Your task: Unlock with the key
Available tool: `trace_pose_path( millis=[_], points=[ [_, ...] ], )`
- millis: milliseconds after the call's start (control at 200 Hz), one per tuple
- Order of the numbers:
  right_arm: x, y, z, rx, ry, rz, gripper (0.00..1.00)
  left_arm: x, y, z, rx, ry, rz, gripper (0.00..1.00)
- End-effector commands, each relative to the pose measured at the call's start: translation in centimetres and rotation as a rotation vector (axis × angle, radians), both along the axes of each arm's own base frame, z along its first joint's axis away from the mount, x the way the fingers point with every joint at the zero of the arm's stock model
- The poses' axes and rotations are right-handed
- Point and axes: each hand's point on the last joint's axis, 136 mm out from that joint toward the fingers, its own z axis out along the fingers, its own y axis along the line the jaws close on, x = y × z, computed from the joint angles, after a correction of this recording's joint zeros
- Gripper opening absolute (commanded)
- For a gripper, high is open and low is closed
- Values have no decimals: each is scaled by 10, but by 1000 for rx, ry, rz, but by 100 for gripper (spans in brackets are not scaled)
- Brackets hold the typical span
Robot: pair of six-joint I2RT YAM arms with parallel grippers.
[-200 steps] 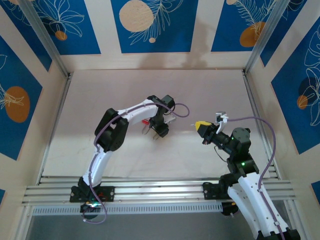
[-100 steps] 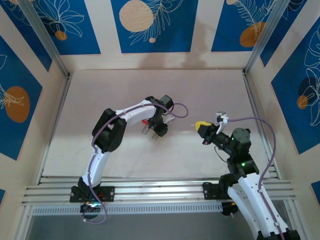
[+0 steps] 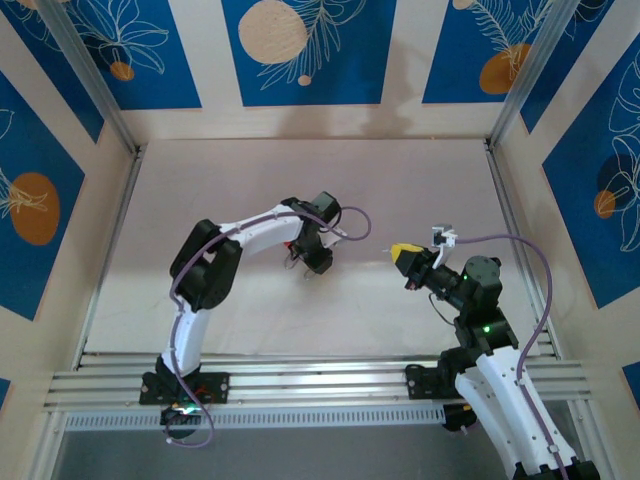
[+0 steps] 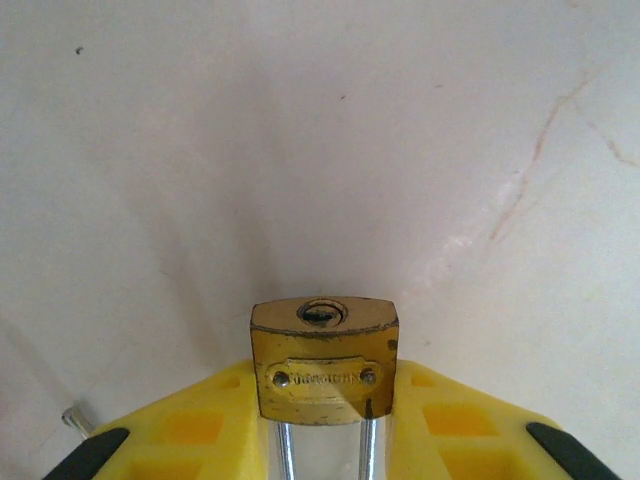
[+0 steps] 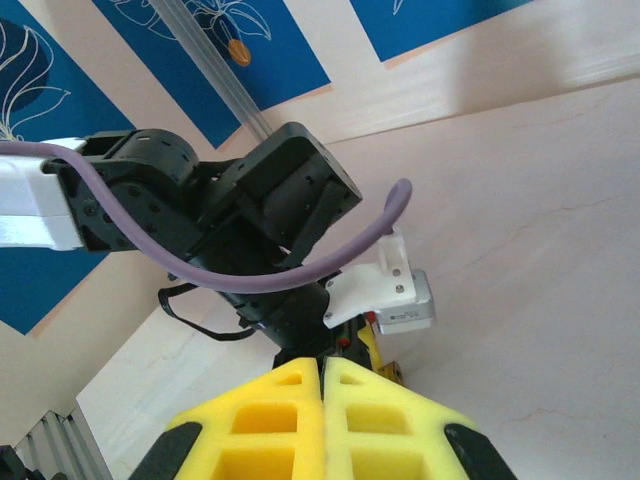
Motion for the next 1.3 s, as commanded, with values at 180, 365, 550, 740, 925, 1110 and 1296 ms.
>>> trace_pose_path(
  millis=[180,365,550,740,925,1110,1296],
  points=[
    [2,-4,1,11,11,-26,0,3,-11,40,-146,-68,-19,27],
    [6,-1,-11,19,55,-18,0,-3,-16,58,-257,-129,-27,25],
    [10,5,-15,26,77,5,0,-9,-14,73,-337,-224,-53,24],
    [13,19,-20,-1,88,37,0,-12,-18,91,-394,-331,-92,24],
    [14,39,-28,-82,91,77,0,-17,-22,104,-441,-418,-126,25],
    [22,45,-26,-98,79,73,0,-23,-25,113,-477,-486,-159,26],
    [32,48,-19,-122,8,34,0,-31,-32,123,-526,-553,-196,26]
  ],
)
